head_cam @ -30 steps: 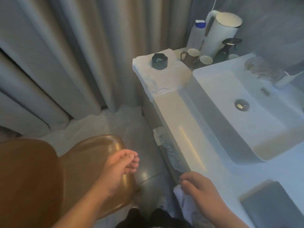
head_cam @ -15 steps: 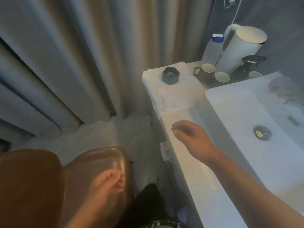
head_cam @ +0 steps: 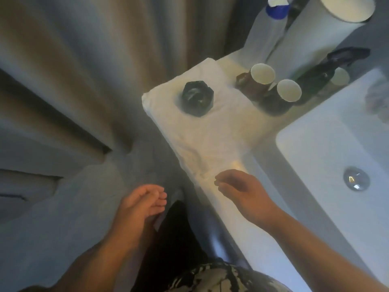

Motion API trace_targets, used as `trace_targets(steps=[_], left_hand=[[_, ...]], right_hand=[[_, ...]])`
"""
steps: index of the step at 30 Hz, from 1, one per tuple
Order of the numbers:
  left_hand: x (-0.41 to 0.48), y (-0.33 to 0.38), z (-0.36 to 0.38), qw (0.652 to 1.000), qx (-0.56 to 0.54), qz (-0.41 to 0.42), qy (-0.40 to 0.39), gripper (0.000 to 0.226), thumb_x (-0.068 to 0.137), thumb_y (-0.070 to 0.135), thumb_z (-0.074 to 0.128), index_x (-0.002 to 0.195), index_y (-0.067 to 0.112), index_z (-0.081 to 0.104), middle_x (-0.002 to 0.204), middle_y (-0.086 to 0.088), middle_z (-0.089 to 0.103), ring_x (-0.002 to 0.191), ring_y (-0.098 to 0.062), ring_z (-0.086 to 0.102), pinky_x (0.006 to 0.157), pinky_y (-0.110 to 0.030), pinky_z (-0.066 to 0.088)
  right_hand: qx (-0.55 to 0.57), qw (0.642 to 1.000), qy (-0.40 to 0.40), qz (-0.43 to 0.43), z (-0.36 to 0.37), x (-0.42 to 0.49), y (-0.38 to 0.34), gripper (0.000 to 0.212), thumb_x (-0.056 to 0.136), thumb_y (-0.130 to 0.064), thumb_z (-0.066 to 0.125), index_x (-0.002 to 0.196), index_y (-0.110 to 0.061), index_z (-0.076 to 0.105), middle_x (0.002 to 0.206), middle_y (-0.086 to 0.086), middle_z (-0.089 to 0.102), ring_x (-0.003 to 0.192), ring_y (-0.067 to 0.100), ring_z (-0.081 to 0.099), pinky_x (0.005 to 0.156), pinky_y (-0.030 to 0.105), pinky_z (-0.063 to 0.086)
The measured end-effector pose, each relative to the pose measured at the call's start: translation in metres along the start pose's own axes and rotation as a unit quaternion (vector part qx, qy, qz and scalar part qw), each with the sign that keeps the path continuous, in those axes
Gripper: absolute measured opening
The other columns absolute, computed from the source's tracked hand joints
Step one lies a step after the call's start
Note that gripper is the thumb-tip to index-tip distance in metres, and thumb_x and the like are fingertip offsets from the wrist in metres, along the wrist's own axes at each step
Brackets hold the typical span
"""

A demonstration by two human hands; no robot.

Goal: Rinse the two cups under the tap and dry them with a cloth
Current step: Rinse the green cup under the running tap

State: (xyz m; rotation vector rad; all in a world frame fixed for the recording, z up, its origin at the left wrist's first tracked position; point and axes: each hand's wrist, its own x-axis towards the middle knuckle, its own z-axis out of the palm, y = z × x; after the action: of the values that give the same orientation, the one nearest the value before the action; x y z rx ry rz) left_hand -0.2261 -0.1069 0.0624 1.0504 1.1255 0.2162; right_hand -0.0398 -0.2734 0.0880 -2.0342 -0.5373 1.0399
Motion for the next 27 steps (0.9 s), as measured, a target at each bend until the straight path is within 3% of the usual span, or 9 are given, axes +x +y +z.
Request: trace_targets(steps=[5,7,9,12,14,16,18,21,27], left_hand=[[0.083,0.067,0.021,0.996,0.060,0.007,-0.070,0.016,0.096,0.001,0.054,0.090,0.007,0.067,0.079,-0.007,0.072,0.075,-0.020,0.065,0.065,-0.024,0.058],[0.112,0.088,0.036,0.991,0.097,0.012,-0.091,0.009,0.094,0.006,0.059,0.091,0.010,0.067,0.086,-0.009,0.069,0.080,-0.021,0.065,0.069,-0.025,0.058],[0.143,0.103,0.053,0.987,0.122,0.016,-0.107,0.013,0.095,0.003,0.057,0.098,0.011,0.067,0.095,-0.011,0.068,0.089,-0.023,0.064,0.072,-0.025,0.058],[0.187,0.121,0.080,0.980,0.169,0.043,-0.094,0.025,0.096,0.006,0.061,0.119,0.015,0.060,0.115,-0.009,0.063,0.099,-0.020,0.063,0.079,-0.027,0.058],[0.212,0.128,0.095,0.973,0.206,0.060,-0.082,0.033,0.093,0.016,0.067,0.126,0.017,0.059,0.114,-0.004,0.061,0.096,-0.017,0.064,0.090,-0.035,0.058],[0.231,0.133,0.106,0.961,0.255,0.062,-0.083,0.022,0.085,0.033,0.068,0.106,0.025,0.067,0.100,0.002,0.064,0.098,-0.026,0.067,0.099,-0.048,0.054],[0.243,0.136,0.110,0.949,0.297,0.052,-0.093,0.015,0.076,0.044,0.062,0.080,0.032,0.071,0.093,0.001,0.070,0.101,-0.033,0.069,0.099,-0.055,0.053],[0.259,0.132,0.110,0.939,0.327,0.042,-0.098,0.015,0.071,0.048,0.060,0.075,0.043,0.073,0.095,-0.004,0.075,0.099,-0.032,0.070,0.095,-0.056,0.055],[0.278,0.130,0.115,0.938,0.340,0.015,-0.068,0.009,0.069,0.030,0.067,0.073,0.027,0.074,0.090,-0.018,0.073,0.093,-0.039,0.070,0.091,-0.060,0.056]], right_hand=[[-0.012,0.997,0.030,0.064,0.000,0.028,-0.016,0.012,0.097,-0.021,0.061,0.098,-0.030,0.070,0.103,-0.008,0.071,0.098,0.012,0.065,0.094,0.037,0.053],[-0.071,0.994,0.030,0.078,-0.002,0.037,-0.009,0.019,0.098,-0.026,0.059,0.115,-0.026,0.067,0.118,-0.009,0.067,0.107,0.010,0.062,0.100,0.032,0.051],[-0.184,0.979,0.024,0.082,-0.006,0.054,0.006,0.039,0.098,-0.034,0.057,0.136,-0.022,0.057,0.141,-0.003,0.055,0.128,0.016,0.052,0.109,0.029,0.041],[-0.309,0.945,0.053,0.090,-0.008,0.089,0.026,0.069,0.094,-0.053,0.051,0.151,-0.018,0.037,0.159,0.012,0.032,0.146,0.033,0.032,0.117,0.044,0.034],[-0.343,0.933,0.068,0.087,-0.008,0.117,0.036,0.085,0.089,-0.064,0.047,0.157,-0.017,0.023,0.163,0.021,0.017,0.150,0.041,0.019,0.117,0.055,0.031],[-0.360,0.925,0.026,0.116,-0.012,0.138,0.038,0.098,0.089,-0.064,0.052,0.159,-0.021,-0.001,0.166,0.019,-0.006,0.153,0.040,-0.003,0.124,0.052,0.012],[-0.394,0.910,-0.006,0.131,-0.015,0.151,0.036,0.104,0.089,-0.064,0.054,0.158,-0.020,-0.011,0.163,0.024,-0.015,0.151,0.042,-0.011,0.124,0.051,0.004],[-0.424,0.890,-0.045,0.162,-0.015,0.163,0.032,0.109,0.088,-0.066,0.053,0.157,-0.015,-0.014,0.159,0.032,-0.017,0.149,0.048,-0.013,0.122,0.055,0.005],[-0.424,0.887,-0.053,0.178,-0.014,0.174,0.027,0.106,0.088,-0.061,0.058,0.156,-0.008,-0.005,0.157,0.038,-0.014,0.146,0.055,-0.011,0.120,0.062,0.008]])
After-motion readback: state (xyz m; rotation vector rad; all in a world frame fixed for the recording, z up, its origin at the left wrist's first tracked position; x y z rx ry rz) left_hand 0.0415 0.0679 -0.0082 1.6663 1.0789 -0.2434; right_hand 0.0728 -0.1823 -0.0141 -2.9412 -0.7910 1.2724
